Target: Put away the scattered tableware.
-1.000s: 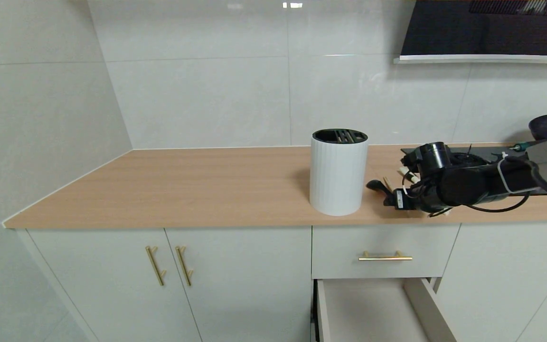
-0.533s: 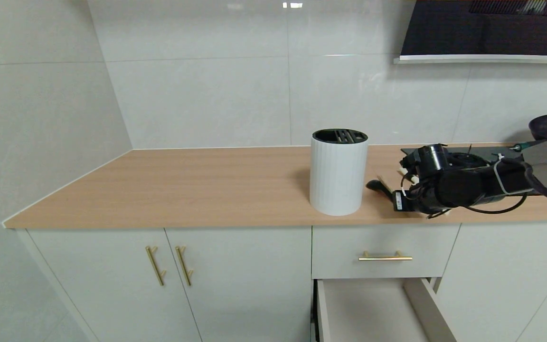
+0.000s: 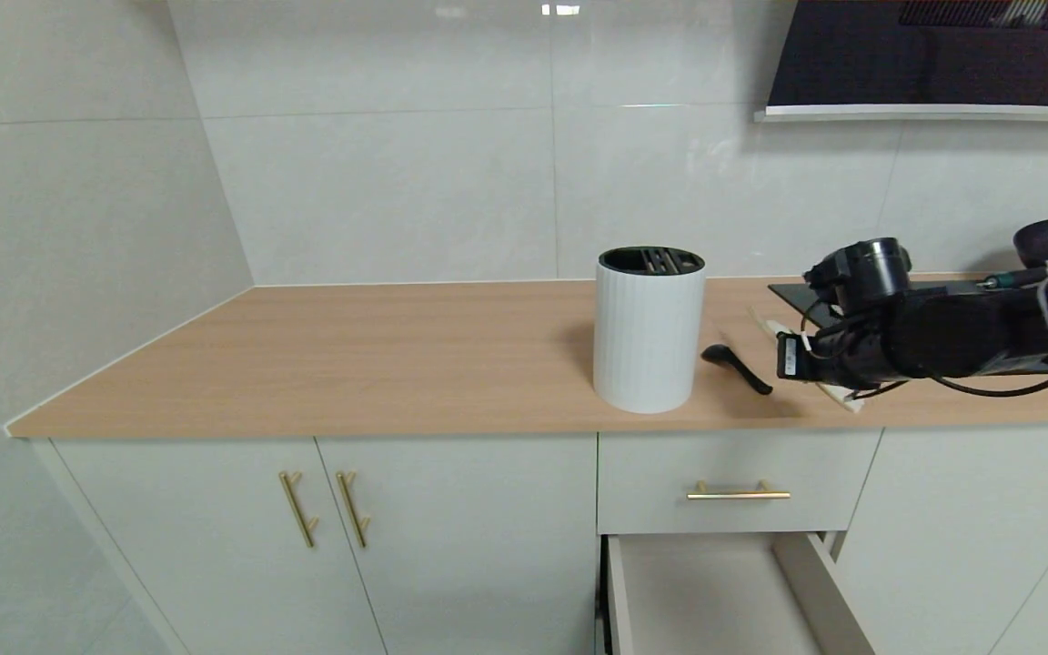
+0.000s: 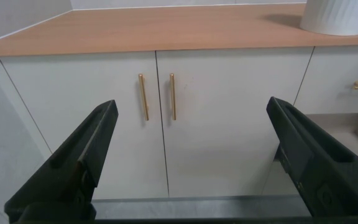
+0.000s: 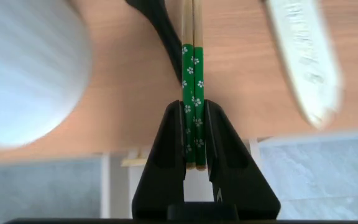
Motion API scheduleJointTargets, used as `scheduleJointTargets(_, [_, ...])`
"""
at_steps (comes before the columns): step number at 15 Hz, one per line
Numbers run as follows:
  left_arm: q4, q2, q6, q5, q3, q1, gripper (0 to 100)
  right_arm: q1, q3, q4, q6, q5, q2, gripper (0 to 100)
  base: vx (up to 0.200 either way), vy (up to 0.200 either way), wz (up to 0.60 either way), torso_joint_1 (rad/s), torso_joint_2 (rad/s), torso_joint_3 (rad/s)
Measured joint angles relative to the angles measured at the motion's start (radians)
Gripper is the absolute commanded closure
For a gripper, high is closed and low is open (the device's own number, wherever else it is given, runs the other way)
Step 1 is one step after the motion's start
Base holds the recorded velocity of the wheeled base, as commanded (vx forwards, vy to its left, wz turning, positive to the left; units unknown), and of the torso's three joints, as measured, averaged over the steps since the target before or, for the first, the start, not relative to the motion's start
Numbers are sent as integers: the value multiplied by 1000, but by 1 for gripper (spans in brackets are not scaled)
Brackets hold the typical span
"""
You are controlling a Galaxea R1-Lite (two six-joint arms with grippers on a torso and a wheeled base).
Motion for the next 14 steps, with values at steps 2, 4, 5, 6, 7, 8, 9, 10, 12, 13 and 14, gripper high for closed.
scheduleJointTargets(2, [0,0,0,0,0,0,0,2,114,16,6,36,-141,100,0,0,0,0,0,0])
scheduleJointTargets(4, [0,0,0,0,0,0,0,4,209,106,9,104,-295,100,0,0,0,0,0,0])
scheduleJointTargets(5, [0,0,0,0,0,0,0,5,238,191,10,154,-368,100,0,0,0,0,0,0])
scheduleJointTargets(6, [0,0,0,0,0,0,0,5,257,289,10,220,-436,100,0,0,0,0,0,0])
scheduleJointTargets(7, [0,0,0,0,0,0,0,5,271,375,10,290,-500,100,0,0,0,0,0,0])
scheduleJointTargets(8, [0,0,0,0,0,0,0,5,279,429,8,343,-547,100,0,0,0,0,0,0])
scheduleJointTargets(9, [0,0,0,0,0,0,0,5,290,465,3,372,-588,100,0,0,0,0,0,0])
scheduleJointTargets(10, [0,0,0,0,0,0,0,11,300,493,0,388,-615,100,0,0,0,0,0,0])
scheduleJointTargets(12, [0,0,0,0,0,0,0,46,314,522,-1,416,-639,100,0,0,0,0,0,0])
scheduleJointTargets(13, [0,0,0,0,0,0,0,82,322,533,-4,428,-642,100,0,0,0,0,0,0])
scheduleJointTargets(14, [0,0,0,0,0,0,0,111,331,541,-10,434,-641,100,0,0,0,0,0,0])
